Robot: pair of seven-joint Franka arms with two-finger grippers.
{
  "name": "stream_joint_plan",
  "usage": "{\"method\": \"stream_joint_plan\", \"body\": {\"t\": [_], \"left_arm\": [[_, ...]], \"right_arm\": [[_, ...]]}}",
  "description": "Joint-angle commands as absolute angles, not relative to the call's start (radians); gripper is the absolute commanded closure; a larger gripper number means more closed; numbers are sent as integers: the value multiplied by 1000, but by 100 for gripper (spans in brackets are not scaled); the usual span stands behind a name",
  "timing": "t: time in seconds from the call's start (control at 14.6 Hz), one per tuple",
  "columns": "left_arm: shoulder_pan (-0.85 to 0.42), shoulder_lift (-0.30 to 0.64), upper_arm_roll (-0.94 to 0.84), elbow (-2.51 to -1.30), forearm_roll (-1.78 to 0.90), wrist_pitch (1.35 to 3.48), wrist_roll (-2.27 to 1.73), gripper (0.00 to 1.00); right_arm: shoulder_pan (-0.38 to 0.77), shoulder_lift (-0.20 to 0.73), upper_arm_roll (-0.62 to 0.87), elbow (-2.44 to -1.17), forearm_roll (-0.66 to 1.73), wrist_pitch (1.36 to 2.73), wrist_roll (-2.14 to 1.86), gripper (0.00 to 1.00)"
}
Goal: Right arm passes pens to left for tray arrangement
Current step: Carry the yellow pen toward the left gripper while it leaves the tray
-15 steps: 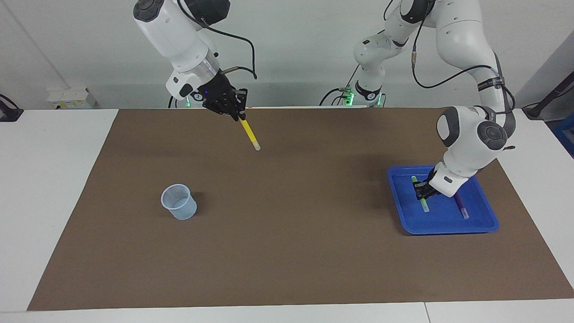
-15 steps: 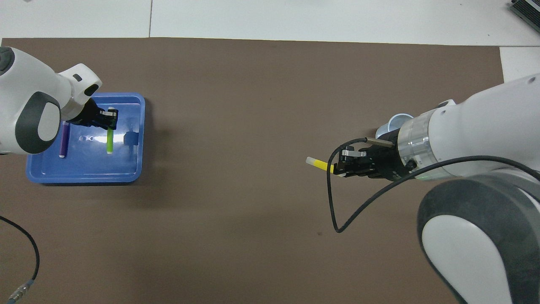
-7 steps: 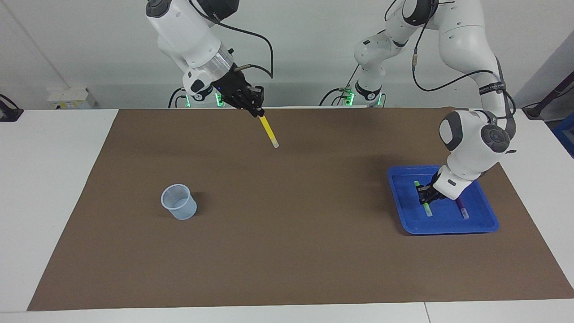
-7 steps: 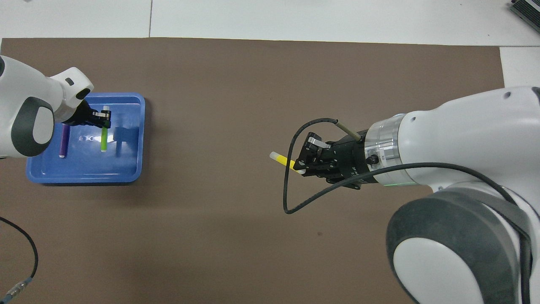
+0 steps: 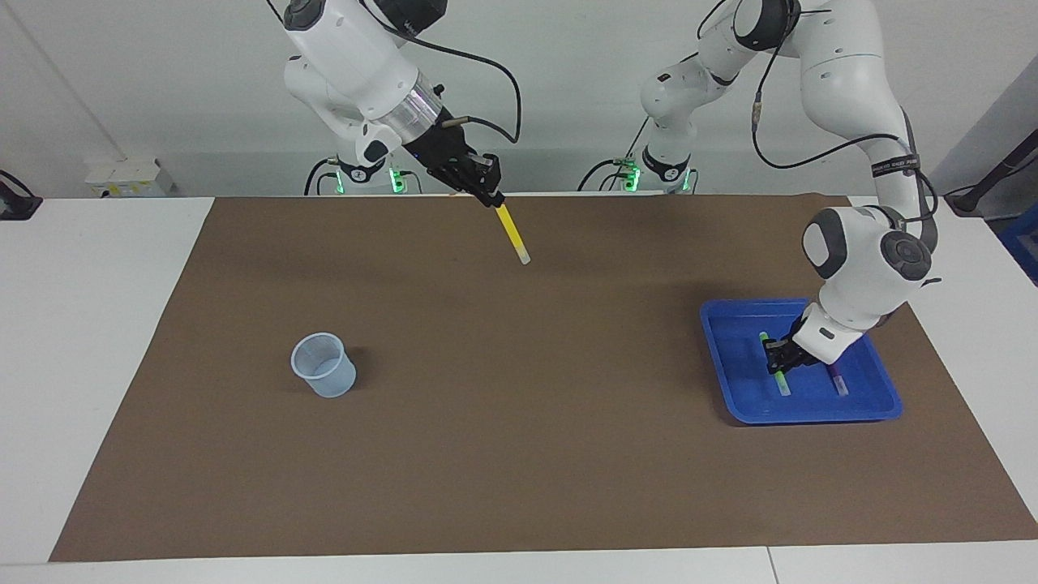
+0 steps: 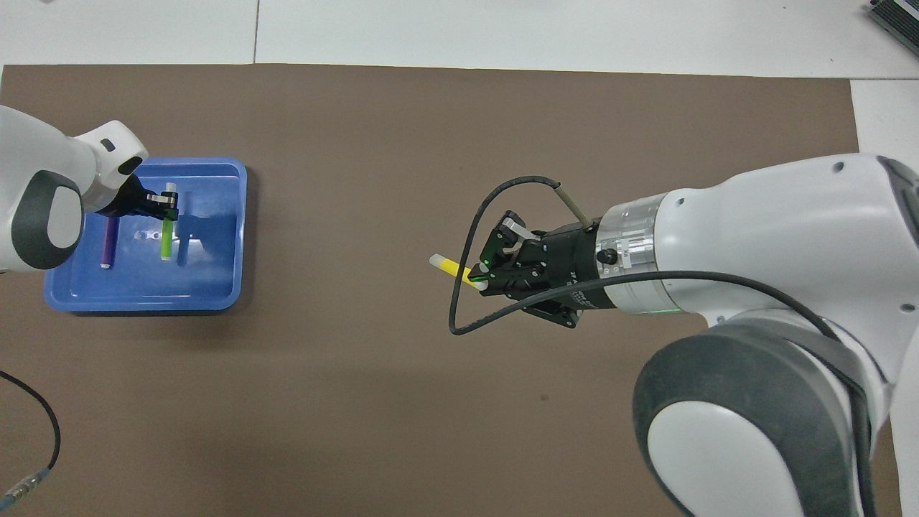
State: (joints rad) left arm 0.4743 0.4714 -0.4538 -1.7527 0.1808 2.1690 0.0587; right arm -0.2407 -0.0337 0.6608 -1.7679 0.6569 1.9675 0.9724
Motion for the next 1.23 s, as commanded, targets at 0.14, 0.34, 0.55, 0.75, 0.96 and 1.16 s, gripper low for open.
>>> {"method": "stream_joint_plan", "body": {"t": [0.14, 0.34, 0.55, 0.75, 0.96, 1.16], "left_arm": [[509, 462, -462, -1798, 201, 2198, 123, 100], [511, 454, -462, -1824, 201, 2200, 123, 100], [522, 453, -462, -1833, 201, 2212, 123, 100], [525, 453, -462, -1827, 201, 2212, 123, 100], [526, 453, -463, -1833, 201, 2232, 123, 56], [508, 454, -463, -1829, 201, 2243, 112, 0]], "right_arm": [[-170, 17, 664, -1769, 748, 2115, 1095, 100], [-167, 34, 664, -1763, 773, 2131, 1129, 100], [-166, 38, 664, -1763, 815, 2149, 1134, 100], [-160, 43, 664, -1761, 816, 2161, 1160, 100], [-140, 49, 664, -1761, 819, 2201, 1186, 100], [-120, 61, 664, -1761, 827, 2238, 1196, 100]]}}
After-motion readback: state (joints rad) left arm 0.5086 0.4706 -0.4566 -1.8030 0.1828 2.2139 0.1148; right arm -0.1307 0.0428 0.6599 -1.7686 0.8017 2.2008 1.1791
